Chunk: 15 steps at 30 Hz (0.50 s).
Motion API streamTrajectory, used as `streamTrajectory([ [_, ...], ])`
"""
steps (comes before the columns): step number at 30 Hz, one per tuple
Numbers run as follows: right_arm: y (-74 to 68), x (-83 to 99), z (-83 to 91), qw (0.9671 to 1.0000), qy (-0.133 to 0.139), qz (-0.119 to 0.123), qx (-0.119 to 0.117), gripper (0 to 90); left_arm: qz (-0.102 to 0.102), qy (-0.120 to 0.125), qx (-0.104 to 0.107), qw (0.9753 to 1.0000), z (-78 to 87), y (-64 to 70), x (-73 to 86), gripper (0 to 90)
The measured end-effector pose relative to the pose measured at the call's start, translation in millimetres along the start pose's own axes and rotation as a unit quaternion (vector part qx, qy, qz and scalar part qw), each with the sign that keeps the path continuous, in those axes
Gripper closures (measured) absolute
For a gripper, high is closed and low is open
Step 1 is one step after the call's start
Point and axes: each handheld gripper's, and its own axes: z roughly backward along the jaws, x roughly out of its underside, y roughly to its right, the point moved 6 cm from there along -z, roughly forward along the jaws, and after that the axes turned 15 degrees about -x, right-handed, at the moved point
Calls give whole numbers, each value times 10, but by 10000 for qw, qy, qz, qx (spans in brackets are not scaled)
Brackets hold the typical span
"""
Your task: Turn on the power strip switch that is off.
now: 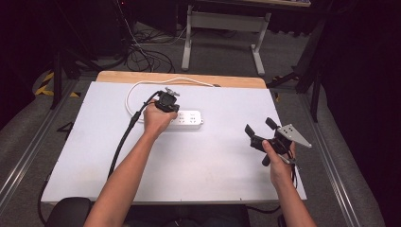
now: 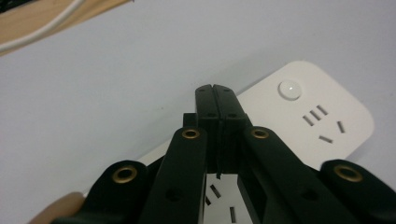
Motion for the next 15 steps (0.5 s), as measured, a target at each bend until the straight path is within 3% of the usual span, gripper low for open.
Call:
streamTrajectory([
  [4, -6, 1, 0, 10000, -4, -4, 10, 53, -38, 448, 29, 9990, 194, -48, -57, 900],
  [8, -4, -1, 4, 10000, 1, 8, 13, 54, -71, 853, 6, 9963, 442, -142, -82, 900],
  [10, -4, 1, 3, 10000, -10, 4, 19, 53, -17, 940, -1, 9956, 515, -180, -79, 900],
  [13, -8, 1, -3, 10000, -7, 14, 16, 53, 189, 1256, -23, 9919, 820, -380, -29, 900],
  [14, -11, 1, -3, 10000, -10, 16, 26, 53, 189, 1256, -23, 9919, 820, -380, -29, 900],
  [15, -16, 2, -3, 10000, -11, 26, 20, 53, 267, 1420, -123, 9894, 970, -488, 14, 900],
])
